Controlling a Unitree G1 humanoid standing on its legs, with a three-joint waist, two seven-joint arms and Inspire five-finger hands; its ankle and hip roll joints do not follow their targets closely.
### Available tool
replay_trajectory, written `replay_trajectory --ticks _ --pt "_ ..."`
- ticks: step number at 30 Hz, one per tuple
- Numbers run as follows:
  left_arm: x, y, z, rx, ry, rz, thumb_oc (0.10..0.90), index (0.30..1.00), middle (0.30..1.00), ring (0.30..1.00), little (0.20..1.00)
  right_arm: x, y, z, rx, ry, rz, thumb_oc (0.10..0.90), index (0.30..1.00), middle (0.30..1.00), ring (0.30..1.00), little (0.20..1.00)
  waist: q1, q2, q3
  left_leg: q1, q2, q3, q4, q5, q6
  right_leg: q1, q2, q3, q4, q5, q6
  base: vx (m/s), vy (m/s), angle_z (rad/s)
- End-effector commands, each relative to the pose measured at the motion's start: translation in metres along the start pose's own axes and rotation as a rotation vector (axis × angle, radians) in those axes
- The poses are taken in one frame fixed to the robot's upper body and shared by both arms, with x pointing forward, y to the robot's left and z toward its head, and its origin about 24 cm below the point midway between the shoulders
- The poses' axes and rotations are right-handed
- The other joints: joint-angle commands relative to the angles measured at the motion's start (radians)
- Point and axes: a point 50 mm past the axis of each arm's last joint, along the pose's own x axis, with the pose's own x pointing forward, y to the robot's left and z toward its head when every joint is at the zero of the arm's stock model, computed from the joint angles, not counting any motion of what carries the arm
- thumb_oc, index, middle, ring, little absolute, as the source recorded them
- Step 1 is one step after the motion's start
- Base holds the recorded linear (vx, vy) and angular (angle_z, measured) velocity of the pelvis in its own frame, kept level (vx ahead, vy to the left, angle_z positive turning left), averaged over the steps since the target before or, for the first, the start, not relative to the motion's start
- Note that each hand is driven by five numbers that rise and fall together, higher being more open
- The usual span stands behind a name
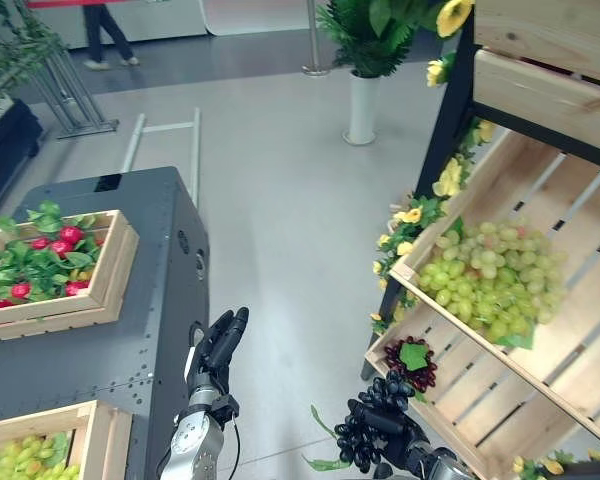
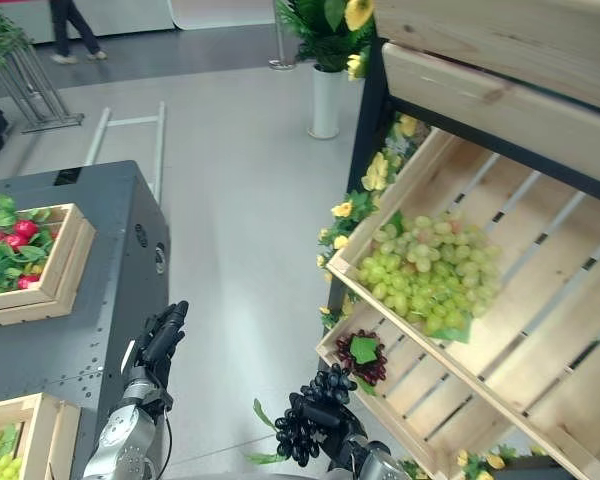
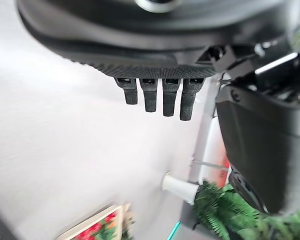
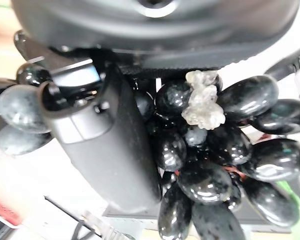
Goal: Pick up the fruits from the basket on one side to the basket on the other side
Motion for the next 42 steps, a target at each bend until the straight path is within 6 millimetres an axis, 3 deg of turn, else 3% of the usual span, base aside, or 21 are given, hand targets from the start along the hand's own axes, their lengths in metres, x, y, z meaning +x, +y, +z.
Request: replay_trajectory --ticks 1,2,3,6,8,13,19,20,25,28,34,37,42 --pt "0.02 -0.027 0.056 -0.042 -0.27 -0.08 0.8 0.9 0.9 0.9 0.9 0.009 0.029 0.088 -0.097 -0.351 0.11 0.4 0.3 0.3 0.3 0.3 -0.017 0.05 0.113 -0.01 -0.034 0.009 -0.087 -0.031 0.041 0.007 0.02 -0.053 0.198 -0.18 -0.045 -0.09 0.17 -1.02" --pt "0.021 -0.028 0.057 -0.039 -0.272 -0.08 0.8 0.9 0.9 0.9 0.9 0.009 0.029 0.09 -0.096 -0.357 0.109 0.4 0.3 0.3 0.3 0.3 -0.018 0.05 0.116 -0.018 -0.031 0.012 -0.074 -0.033 0.039 0.001 0.018 -0.055 0.204 -0.179 -0.046 -0.2 0.108 -1.38" --pt "0.03 -0.04 0.072 -0.055 -0.306 -0.103 0.8 0.9 0.9 0.9 0.9 0.008 0.033 0.112 -0.063 -0.45 0.104 0.4 0.3 0.3 0.3 0.3 -0.022 0.047 0.161 -0.081 -0.029 0.006 0.022 -0.056 0.027 -0.045 0.007 -0.058 0.259 -0.188 -0.046 -0.24 0.069 -1.14" --pt "0.034 -0.049 0.084 -0.039 -0.363 -0.122 0.8 0.9 0.9 0.9 0.9 0.007 0.032 0.131 -0.037 -0.549 0.082 0.4 0.3 0.3 0.3 0.3 -0.02 0.048 0.201 -0.106 -0.031 0.024 0.065 -0.09 0.041 -0.109 -0.003 -0.067 0.333 -0.199 -0.049 -0.18 0.094 -0.47" --pt "0.036 -0.058 0.094 -0.067 -0.407 -0.136 0.8 0.9 0.9 0.9 0.9 0.004 0.037 0.155 -0.033 -0.649 0.071 0.4 0.3 0.3 0.3 0.3 -0.018 0.047 0.24 -0.181 -0.027 0.025 0.141 -0.112 0.04 -0.171 -0.004 -0.057 0.38 -0.206 -0.056 -0.24 0.078 -0.03" --pt "0.037 -0.067 0.102 -0.066 -0.428 -0.139 0.8 0.9 0.9 0.9 0.9 -0.008 0.045 0.2 -0.002 -0.807 0.064 0.4 0.3 0.3 0.3 0.3 -0.01 0.042 0.282 -0.272 -0.022 0.024 0.247 -0.158 0.052 -0.255 0.0 -0.061 0.476 -0.239 -0.077 -0.12 0.05 0.0" --pt "0.038 -0.072 0.105 -0.057 -0.435 -0.166 0.8 0.9 0.9 0.9 0.9 -0.034 0.056 0.26 0.002 -1.018 0.043 0.4 0.3 0.3 0.3 0.3 0.009 0.044 0.323 -0.37 -0.026 0.006 0.379 -0.212 0.08 -0.363 -0.028 -0.072 0.633 -0.277 -0.091 -0.06 0.027 0.08" --pt "0.037 -0.077 0.107 -0.057 -0.445 -0.184 0.8 0.9 0.9 0.9 0.9 -0.044 0.056 0.28 -0.008 -1.068 0.025 0.4 0.3 0.3 0.3 0.3 0.014 0.047 0.333 -0.394 -0.026 -0.001 0.413 -0.224 0.081 -0.385 -0.035 -0.077 0.665 -0.286 -0.095 -0.04 0.017 0.1" --pt "0.034 -0.091 0.118 -0.017 -0.496 -0.253 0.8 0.9 0.9 0.9 0.9 -0.082 0.056 0.338 -0.024 -1.224 -0.072 0.4 0.3 0.3 0.3 0.3 0.039 0.061 0.355 -0.479 -0.039 -0.02 0.516 -0.259 0.104 -0.484 -0.067 -0.082 0.797 -0.319 -0.106 -0.04 0.009 0.21" --pt "0.031 -0.099 0.121 -0.003 -0.504 -0.286 0.8 0.9 0.9 0.9 0.9 -0.102 0.057 0.365 -0.053 -1.284 -0.163 0.4 0.3 0.3 0.3 0.3 0.056 0.066 0.355 -0.525 -0.048 -0.033 0.556 -0.269 0.111 -0.533 -0.073 -0.087 0.841 -0.325 -0.107 -0.02 -0.024 0.21" --pt "0.03 -0.101 0.122 0.023 -0.487 -0.324 0.8 0.9 0.9 0.9 0.9 -0.135 0.052 0.402 -0.109 -1.297 -0.392 0.4 0.3 0.3 0.3 0.3 0.084 0.064 0.356 -0.58 -0.058 -0.055 0.575 -0.264 0.115 -0.585 -0.07 -0.1 0.871 -0.319 -0.108 -0.02 -0.05 0.17" --pt "0.029 -0.1 0.123 0.032 -0.49 -0.332 0.8 0.9 0.9 0.9 0.9 -0.147 0.042 0.412 -0.262 -1.234 -0.605 0.4 0.3 0.3 0.3 0.3 0.097 0.058 0.356 -0.596 -0.057 -0.063 0.571 -0.255 0.115 -0.594 -0.067 -0.11 0.866 -0.309 -0.109 -0.02 -0.043 0.11" --pt "0.028 -0.098 0.125 0.049 -0.498 -0.339 0.8 0.9 0.9 0.9 0.9 -0.163 0.018 0.418 -0.353 -1.112 -0.812 0.4 0.3 0.3 0.3 0.3 0.11 0.049 0.356 -0.616 -0.056 -0.073 0.566 -0.246 0.118 -0.61 -0.058 -0.119 0.863 -0.298 -0.11 -0.03 -0.031 0.1"
